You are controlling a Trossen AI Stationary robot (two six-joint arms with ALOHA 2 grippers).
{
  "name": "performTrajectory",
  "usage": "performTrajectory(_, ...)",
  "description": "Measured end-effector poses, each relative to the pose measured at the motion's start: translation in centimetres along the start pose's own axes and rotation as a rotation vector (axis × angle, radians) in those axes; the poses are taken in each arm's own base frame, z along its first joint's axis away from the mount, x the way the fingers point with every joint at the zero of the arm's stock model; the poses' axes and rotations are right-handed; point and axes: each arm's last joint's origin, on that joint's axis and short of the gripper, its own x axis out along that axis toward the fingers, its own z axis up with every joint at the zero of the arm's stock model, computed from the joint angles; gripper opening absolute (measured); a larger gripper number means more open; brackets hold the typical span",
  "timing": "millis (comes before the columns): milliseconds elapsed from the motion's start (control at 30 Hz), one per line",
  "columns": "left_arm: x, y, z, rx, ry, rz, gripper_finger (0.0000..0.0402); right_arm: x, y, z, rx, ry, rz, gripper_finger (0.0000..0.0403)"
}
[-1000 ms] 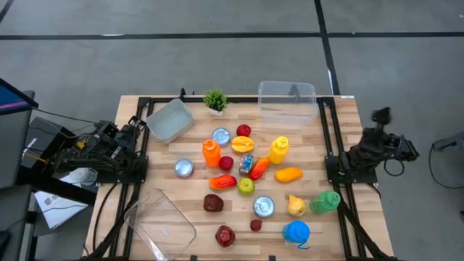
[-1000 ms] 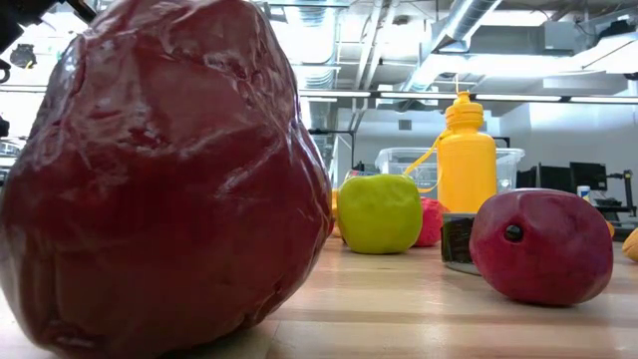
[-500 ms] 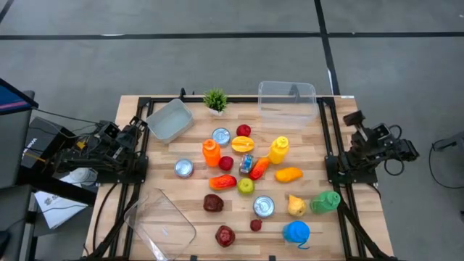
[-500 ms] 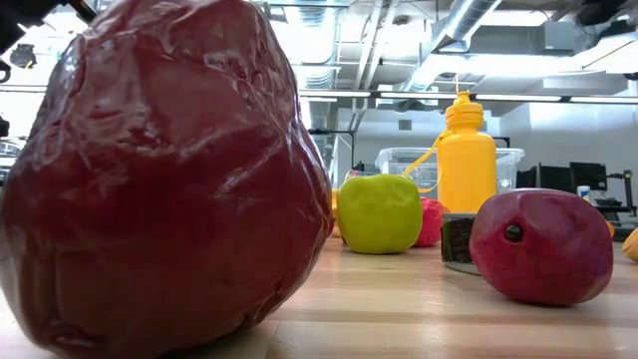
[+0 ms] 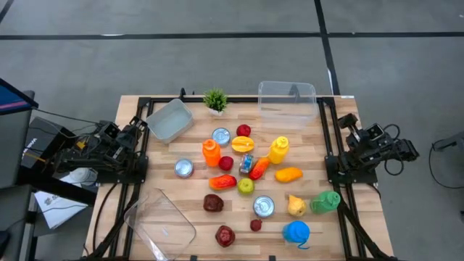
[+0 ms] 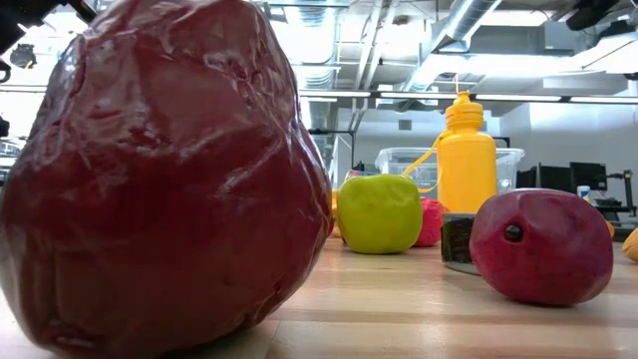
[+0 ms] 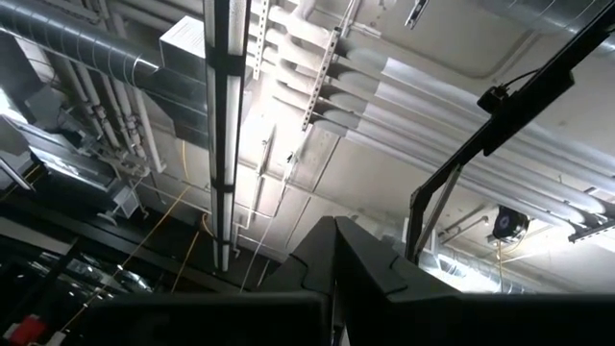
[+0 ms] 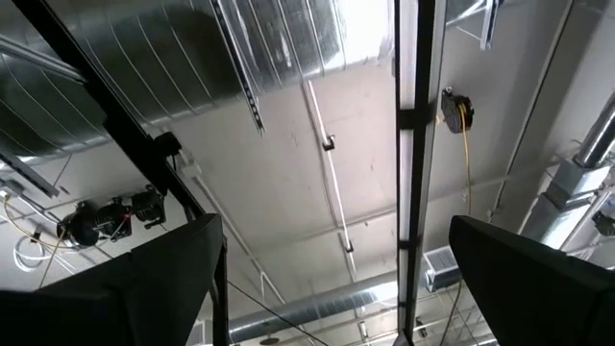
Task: Pick & Place Food Item
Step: Put the yellow tumbler into the top transparent bin
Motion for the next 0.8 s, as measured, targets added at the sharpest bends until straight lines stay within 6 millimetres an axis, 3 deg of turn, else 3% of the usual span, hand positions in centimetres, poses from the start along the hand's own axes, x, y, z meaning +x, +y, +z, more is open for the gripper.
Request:
performTrajectory(500, 0.0, 0.0, 0.0, 0.0, 0.0, 0.0, 0.0, 0.0, -0.1, -0.6, 0.02, 0.059, -0.015, 0.0399)
performTrajectory(667, 0.0, 0.0, 0.0, 0.0, 0.0, 0.0, 0.0, 0.0, -0.4, -0.5, 0.073, 0.042, -0.129, 0.0399)
performTrajectory(800, 0.0, 0.0, 0.0, 0.0, 0.0, 0.0, 0.0, 1.4, -0.3, -0.4, 0.035, 0.148, -0.206, 0.0399)
